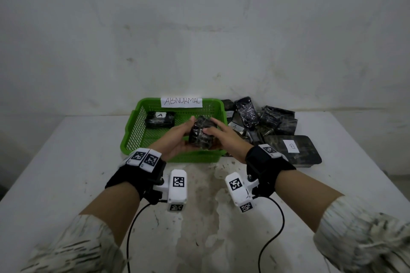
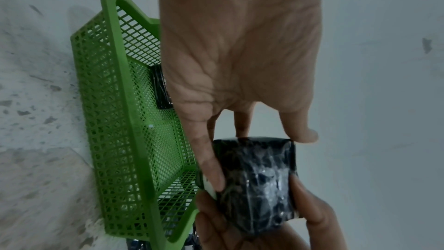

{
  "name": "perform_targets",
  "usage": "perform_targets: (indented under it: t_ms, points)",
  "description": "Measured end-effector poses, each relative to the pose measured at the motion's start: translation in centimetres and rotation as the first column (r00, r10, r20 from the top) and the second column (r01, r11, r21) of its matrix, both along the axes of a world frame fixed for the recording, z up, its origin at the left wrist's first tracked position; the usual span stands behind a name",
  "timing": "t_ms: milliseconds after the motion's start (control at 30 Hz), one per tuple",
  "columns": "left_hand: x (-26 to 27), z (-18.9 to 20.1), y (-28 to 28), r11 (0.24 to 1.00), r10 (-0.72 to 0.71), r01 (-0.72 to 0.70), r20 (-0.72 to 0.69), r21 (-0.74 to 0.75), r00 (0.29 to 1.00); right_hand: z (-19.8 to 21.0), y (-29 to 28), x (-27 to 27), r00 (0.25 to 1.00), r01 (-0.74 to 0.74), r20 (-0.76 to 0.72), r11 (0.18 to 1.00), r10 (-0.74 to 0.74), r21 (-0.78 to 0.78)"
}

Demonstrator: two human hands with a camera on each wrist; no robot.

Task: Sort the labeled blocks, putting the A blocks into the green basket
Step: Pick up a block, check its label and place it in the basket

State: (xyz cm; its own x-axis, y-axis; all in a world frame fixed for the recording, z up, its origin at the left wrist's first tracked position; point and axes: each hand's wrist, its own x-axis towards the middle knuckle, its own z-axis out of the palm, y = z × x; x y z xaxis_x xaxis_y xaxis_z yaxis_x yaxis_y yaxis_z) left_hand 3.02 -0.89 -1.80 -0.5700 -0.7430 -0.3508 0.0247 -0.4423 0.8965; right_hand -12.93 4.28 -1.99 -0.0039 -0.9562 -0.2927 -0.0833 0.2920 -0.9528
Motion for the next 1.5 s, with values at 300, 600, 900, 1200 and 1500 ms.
perform_targets:
  t_ms: [300, 600, 900, 1200, 1500]
  points:
    - [-0.9, -0.2, 0.1, 0.991, 0.087, -0.089, -0.018, -0.102, 0.996, 0.5, -0.3, -0.7, 0.996, -0.01, 0.091, 1.0, 0.008, 0.012]
    - [-0.8, -0.3, -0.2, 0.982, 0.077, -0.062, 0.078, -0.179, 0.994, 0.5, -0.2, -1.0, 0.988, -0.027, 0.154, 0.999, 0.02, 0.043]
    - [-0.4, -0.4, 0.0, 0.995, 0.096, -0.092, 0.119, -0.04, 0.988, 0.4, 0.5, -0.9, 0.982, -0.188, -0.042, 0.978, 0.185, -0.087]
    - [0.2, -1.1, -0.2, 0.995, 0.08, -0.086, 0.123, 0.05, 0.989, 1.2, 0.1, -0.3, 0.975, -0.176, -0.176, 0.952, 0.134, -0.252]
    - [0.6, -1.3, -0.7, 0.967, 0.248, -0.25, 0.044, 0.053, 0.968, 0.7, -0.7, 0.0, 0.991, -0.119, 0.034, 0.958, 0.132, -0.262]
